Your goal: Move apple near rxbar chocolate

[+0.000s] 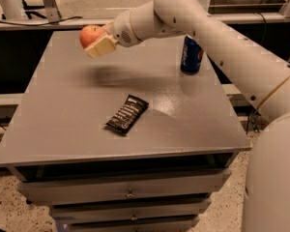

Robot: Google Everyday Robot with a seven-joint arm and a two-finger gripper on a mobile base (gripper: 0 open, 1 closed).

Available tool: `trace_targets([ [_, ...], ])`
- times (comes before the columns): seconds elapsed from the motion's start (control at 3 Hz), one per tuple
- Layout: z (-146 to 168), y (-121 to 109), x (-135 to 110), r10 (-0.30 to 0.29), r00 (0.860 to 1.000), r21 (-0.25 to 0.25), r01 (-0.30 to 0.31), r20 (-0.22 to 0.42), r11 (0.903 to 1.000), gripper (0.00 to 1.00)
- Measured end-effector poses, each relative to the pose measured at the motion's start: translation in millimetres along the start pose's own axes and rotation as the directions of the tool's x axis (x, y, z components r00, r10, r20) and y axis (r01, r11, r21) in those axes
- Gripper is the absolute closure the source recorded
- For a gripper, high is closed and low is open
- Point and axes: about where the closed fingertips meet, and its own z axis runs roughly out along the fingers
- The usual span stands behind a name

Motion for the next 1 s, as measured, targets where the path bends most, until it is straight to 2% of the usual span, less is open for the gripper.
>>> trace_targets([
  [0.33,8,-3,-6,-0.014,1.0,-0.02,0.014,-0.003,0.9997,1.0],
  [0.67,7,13,-6,-0.033,0.999,-0.073,0.032,-0.018,0.9968,1.0],
  [1.0,-10,42,-2,-0.04,0.999,-0.116,0.035,-0.036,0.9926,1.0],
])
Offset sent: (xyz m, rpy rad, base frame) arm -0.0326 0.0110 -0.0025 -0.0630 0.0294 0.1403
